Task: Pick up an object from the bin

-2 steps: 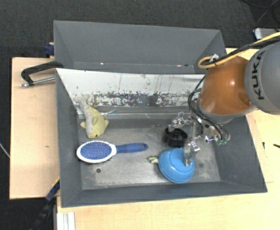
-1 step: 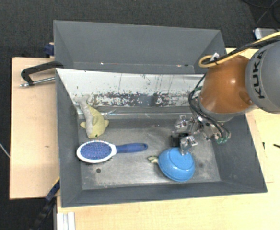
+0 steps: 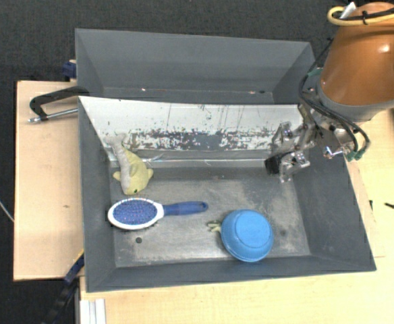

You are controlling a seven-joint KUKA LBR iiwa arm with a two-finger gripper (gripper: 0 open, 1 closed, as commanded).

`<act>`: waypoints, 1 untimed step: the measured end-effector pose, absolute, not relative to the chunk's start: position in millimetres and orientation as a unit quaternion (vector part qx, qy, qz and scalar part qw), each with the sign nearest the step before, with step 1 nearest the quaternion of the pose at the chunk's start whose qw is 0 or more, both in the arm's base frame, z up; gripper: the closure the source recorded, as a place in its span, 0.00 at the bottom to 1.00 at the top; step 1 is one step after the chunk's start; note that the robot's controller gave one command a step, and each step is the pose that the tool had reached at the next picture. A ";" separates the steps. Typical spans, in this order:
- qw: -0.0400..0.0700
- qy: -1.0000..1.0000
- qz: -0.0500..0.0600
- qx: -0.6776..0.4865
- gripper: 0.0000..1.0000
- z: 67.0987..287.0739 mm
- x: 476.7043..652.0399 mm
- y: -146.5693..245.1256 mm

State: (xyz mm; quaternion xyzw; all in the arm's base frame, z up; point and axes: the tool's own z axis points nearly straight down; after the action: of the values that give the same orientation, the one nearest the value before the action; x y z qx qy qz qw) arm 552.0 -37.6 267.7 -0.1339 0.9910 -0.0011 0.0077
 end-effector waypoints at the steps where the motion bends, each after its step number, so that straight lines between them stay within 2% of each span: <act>1: 0.003 0.991 0.000 -0.134 0.00 262.8 550.6 -37.5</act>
Offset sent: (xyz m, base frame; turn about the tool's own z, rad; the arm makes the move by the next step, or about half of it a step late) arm 0.0000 0.0000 0.0000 0.0000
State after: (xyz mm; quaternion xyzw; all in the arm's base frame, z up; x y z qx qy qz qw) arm 550.6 -37.5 262.8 -0.1339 0.9910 0.0000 0.0031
